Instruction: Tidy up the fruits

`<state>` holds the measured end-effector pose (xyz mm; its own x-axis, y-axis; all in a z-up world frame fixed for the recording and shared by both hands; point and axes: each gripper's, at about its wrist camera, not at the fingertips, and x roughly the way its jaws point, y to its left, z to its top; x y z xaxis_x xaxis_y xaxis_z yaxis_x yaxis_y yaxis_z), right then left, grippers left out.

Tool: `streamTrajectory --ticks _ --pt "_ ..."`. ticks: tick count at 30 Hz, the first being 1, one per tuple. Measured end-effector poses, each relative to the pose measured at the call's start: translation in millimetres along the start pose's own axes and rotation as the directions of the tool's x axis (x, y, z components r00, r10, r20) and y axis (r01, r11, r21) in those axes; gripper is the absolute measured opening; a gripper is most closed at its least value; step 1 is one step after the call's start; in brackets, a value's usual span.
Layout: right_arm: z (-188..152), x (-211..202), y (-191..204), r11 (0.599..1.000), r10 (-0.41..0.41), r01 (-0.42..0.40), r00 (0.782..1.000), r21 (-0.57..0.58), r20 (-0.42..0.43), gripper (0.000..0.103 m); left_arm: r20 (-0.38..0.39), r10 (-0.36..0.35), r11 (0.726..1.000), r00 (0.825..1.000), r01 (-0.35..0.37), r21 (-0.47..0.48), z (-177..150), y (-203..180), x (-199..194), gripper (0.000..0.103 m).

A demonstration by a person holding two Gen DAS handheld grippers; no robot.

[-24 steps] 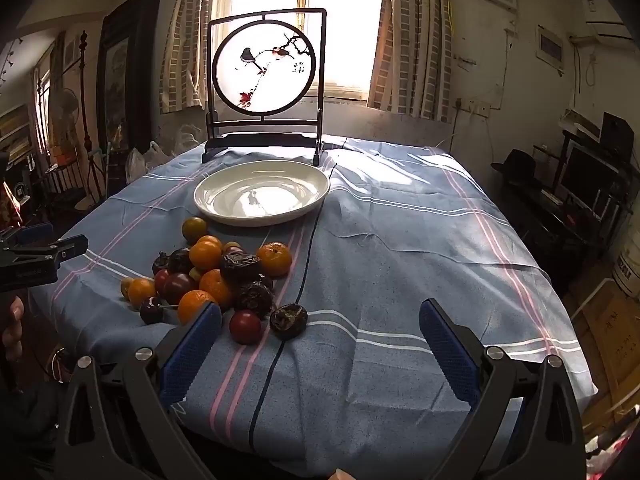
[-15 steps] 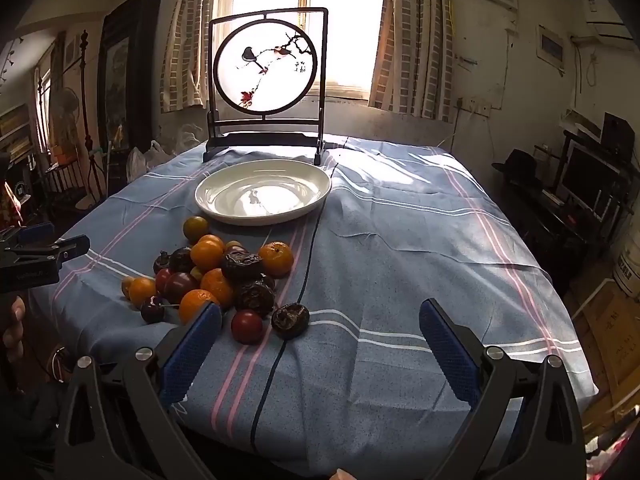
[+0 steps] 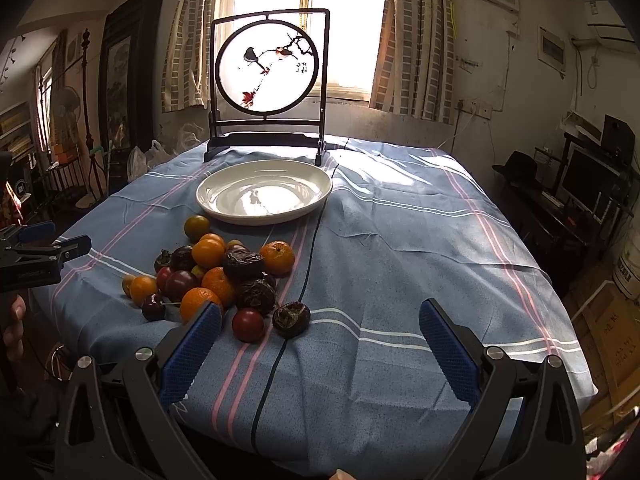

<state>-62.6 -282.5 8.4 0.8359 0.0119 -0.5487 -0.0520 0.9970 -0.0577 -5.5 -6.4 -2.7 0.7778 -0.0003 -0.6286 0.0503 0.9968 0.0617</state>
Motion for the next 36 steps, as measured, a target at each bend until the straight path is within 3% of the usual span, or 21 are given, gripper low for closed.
streamTrajectory --ticks 29,36 --pt "-3 4 8 0.999 0.011 -0.012 0.999 -0.033 -0.033 0.099 0.000 -0.001 1.000 1.000 0.001 0.002 -1 0 0 0.099" --pt "-11 13 10 0.998 0.047 -0.050 0.995 -0.031 -0.088 0.097 -0.016 0.014 0.999 1.000 -0.013 0.031 -12 8 7 0.099"
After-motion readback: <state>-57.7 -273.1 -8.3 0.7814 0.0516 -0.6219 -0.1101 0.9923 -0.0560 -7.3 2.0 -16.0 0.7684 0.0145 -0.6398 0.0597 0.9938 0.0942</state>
